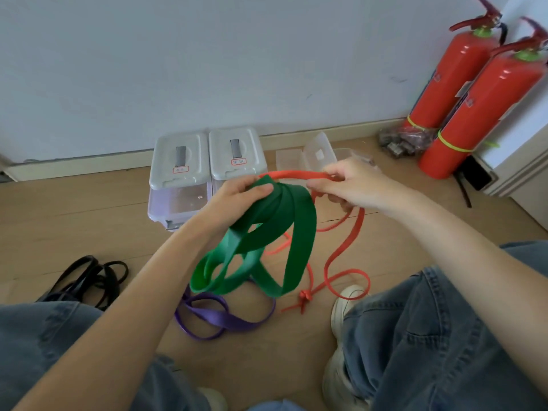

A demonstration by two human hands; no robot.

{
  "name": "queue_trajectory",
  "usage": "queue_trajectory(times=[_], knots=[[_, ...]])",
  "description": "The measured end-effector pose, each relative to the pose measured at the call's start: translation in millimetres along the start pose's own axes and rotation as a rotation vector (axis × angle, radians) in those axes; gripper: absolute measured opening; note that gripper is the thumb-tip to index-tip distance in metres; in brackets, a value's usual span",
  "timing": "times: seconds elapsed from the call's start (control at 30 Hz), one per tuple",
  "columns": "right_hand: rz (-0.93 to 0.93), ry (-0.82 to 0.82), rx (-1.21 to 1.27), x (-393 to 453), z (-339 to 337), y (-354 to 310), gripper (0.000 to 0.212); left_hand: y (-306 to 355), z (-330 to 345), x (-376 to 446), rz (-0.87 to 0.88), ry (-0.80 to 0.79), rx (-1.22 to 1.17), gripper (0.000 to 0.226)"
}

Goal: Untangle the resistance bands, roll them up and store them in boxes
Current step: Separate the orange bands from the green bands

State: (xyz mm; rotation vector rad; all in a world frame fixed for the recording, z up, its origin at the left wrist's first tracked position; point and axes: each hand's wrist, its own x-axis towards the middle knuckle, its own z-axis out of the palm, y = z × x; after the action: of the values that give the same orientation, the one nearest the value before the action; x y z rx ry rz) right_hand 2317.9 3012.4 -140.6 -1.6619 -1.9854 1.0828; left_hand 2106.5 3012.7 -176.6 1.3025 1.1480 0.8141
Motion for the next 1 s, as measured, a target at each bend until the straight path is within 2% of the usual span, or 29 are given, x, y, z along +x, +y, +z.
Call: queue_trajectory(times=[0.13, 0.27, 0.33, 0.4, 0.53, 0.57, 0.67, 0.7, 0.77, 0.8, 0.83, 0.87, 0.93, 1.0], knots=[[-0.1, 0.163, -0.098, 3, 7, -3, 0.042, 25, 0, -11, 0.066, -0.088, 0.017, 0.015], [0.039, 0.067, -0.39, 8, 6, 11, 0.04, 39, -17, -20, 0.131, -0.217, -0.043, 0.01], [0.126, 0.045, -0.446, 8, 7, 22, 0.037, 41, -27, -23, 0.15, -0.273, -0.084, 0.013], [0.18, 0.102, -0.408, 9, 5, 29, 0.035, 38, -37, -23, 0.155, -0.245, -0.153, 0.017], [0.167, 0.379, -0.315, 12, -9, 25, 0.034, 25, -46, -16, 0.054, -0.052, -0.189, 0.018], [0.154, 0.385, -0.307, 13, -11, 25, 0.035, 22, -44, -15, 0.026, -0.028, -0.191, 0.019], [0.168, 0.197, -0.395, 12, -3, 24, 0.035, 22, -33, -14, 0.004, -0.029, -0.27, 0.02], [0.165, 0.178, -0.409, 13, 3, 24, 0.038, 25, -30, -13, 0.012, -0.034, -0.293, 0.019], [0.118, 0.216, -0.207, 13, 7, 15, 0.045, 29, -25, -13, 0.025, -0.041, -0.322, 0.018], [0.11, 0.169, 0.06, 11, 7, 9, 0.049, 29, -23, -12, 0.029, -0.037, -0.341, 0.018], [0.103, 0.028, 0.359, 7, 8, 0, 0.053, 29, -20, -11, 0.028, -0.032, -0.361, 0.018], [0.058, -0.109, 0.536, 3, 10, -6, 0.054, 30, -18, -11, 0.023, -0.034, -0.372, 0.018], [-0.075, -0.22, 0.57, -2, 22, -13, 0.041, 29, -13, -12, 0.011, -0.053, -0.381, 0.019], [-0.099, -0.078, 0.529, 2, 28, -14, 0.021, 29, -11, -10, 0.001, -0.063, -0.383, 0.021]])
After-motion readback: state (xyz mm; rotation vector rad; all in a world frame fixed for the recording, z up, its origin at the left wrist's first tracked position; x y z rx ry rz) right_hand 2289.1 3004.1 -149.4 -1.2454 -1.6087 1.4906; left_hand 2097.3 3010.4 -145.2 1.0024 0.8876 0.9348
